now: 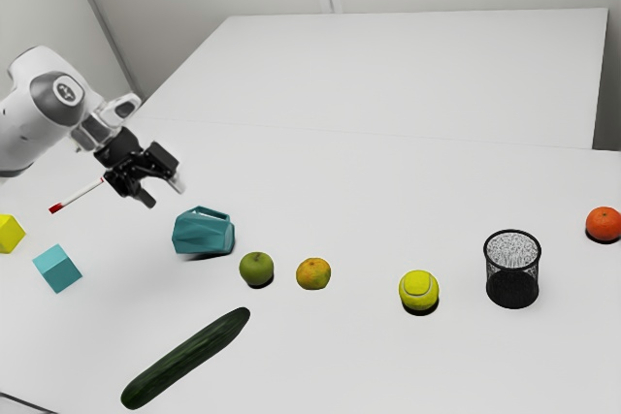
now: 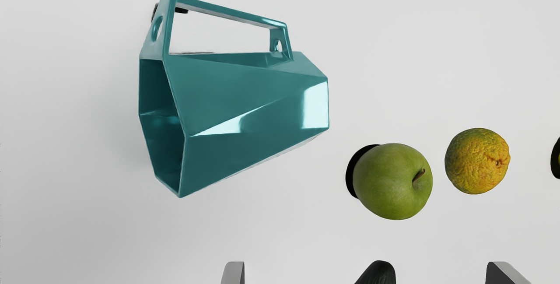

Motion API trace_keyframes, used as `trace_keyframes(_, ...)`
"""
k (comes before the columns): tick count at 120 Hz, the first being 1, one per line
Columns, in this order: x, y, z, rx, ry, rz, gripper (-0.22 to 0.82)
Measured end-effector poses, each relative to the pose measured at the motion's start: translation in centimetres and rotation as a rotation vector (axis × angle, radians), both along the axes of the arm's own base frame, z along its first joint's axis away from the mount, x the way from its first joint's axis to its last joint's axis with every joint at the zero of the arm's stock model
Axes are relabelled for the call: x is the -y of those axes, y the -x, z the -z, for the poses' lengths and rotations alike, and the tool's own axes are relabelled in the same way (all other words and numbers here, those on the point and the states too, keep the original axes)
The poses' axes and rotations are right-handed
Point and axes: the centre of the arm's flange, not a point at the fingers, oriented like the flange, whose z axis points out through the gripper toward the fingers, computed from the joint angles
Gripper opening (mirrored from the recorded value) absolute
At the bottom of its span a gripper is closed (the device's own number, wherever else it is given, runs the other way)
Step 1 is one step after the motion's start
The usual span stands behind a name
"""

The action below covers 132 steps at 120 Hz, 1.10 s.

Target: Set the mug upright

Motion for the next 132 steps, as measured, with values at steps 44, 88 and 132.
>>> trace_keyframes(44,-4.3,-0.7,6.9,0.063,0.103,0.043,0.60)
trace_keyframes(88,-5.0,-1.9,10.5,0.109,0.209,0.100,0.60)
trace_keyframes(132,-3.0,-1.6,13.2,0.110,0.401,0.141,0.50)
